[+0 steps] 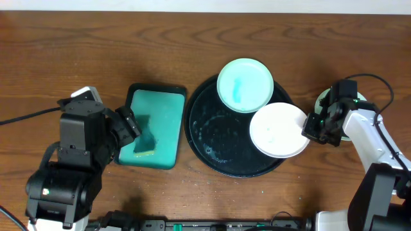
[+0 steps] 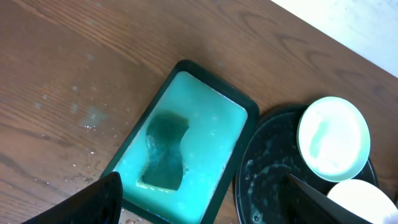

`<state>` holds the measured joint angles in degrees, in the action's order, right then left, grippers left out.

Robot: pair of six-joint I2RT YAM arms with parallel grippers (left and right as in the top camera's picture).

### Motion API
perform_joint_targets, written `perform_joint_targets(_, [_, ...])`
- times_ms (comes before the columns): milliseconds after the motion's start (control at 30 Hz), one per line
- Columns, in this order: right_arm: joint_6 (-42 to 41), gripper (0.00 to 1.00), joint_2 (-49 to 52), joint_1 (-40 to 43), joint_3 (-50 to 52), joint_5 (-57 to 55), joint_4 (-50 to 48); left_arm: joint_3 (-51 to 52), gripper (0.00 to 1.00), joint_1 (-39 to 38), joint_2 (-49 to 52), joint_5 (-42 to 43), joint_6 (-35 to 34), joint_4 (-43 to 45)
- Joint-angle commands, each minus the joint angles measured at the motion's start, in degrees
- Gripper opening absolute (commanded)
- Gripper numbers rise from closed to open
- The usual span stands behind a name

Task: Clean dirty plates on tray and stack at the side
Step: 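Move the right gripper to the white plate's rim and hold it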

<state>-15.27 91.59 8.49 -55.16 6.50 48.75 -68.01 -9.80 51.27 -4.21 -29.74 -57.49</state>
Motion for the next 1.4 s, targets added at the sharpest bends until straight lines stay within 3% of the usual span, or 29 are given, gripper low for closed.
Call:
perform_joint_targets(0, [0.66, 0.01, -3.45, -1.79, -0.24, 4.24, 0.33, -0.94, 0.80, 0.24, -0.04, 0.11, 0.37, -0.13])
perform_joint_targets(267, [2.38, 0.01, -5.49, -14.47, 0.28, 8.26, 1.95, -0.94, 0.80, 0.24, -0.04, 0.11, 0.33, -0.07])
perform_joint_targets(533, [-11.50, 0.01, -2.69, -27.76, 7.61, -6.67, -8.02, -0.92, 0.80, 0.24, -0.04, 0.76, 0.35, 0.04])
perform_joint_targets(633, [-9.66, 0.01, -1.36, -28.52, 11.28, -5.99, -18.10, -0.85, 0.80, 0.24, 0.48, 1.44, 0.37, -0.04])
perform_joint_targets(767, [-5.86, 0.01, -0.17, -27.93, 12.72, -6.01, -24.22, -0.85, 0.80, 0.24, 2.25, 2.23, 0.35, -0.11])
perform_joint_targets(933, [2.75, 0.01, -0.17, -27.82, 12.72, -5.05, -27.15, -0.61, 0.80, 0.09, 5.05, 5.92, 4.79, -0.66])
perform_joint_targets(1067, [9.29, 0.11, -0.17, -27.82, 12.74, -0.31, -26.73, -0.46, 0.80, 0.09, 10.99, 6.51, 7.08, -3.30])
perform_joint_targets(1100, [9.35, 0.12, -0.17, -27.82, 12.76, -0.28, -26.43, -0.46, 0.79, 0.09, 13.90, 5.79, 7.21, -4.26])
perform_joint_targets(1200, [5.46, 0.01, -0.17, -27.56, 12.79, -4.37, -26.01, -0.46, 0.75, 0.09, 21.92, 4.15, 7.21, -4.83])
perform_joint_targets(1267, [0.44, 0.01, -0.17, -27.08, 12.79, -8.85, -25.55, -0.46, 0.70, 0.13, 27.10, 4.15, 7.19, -4.55])
perform_joint_targets(1367, [-0.57, 0.01, -0.17, -26.12, 12.79, -9.01, -25.79, -0.46, 0.66, 0.15, 34.80, 3.08, 6.51, -3.28])
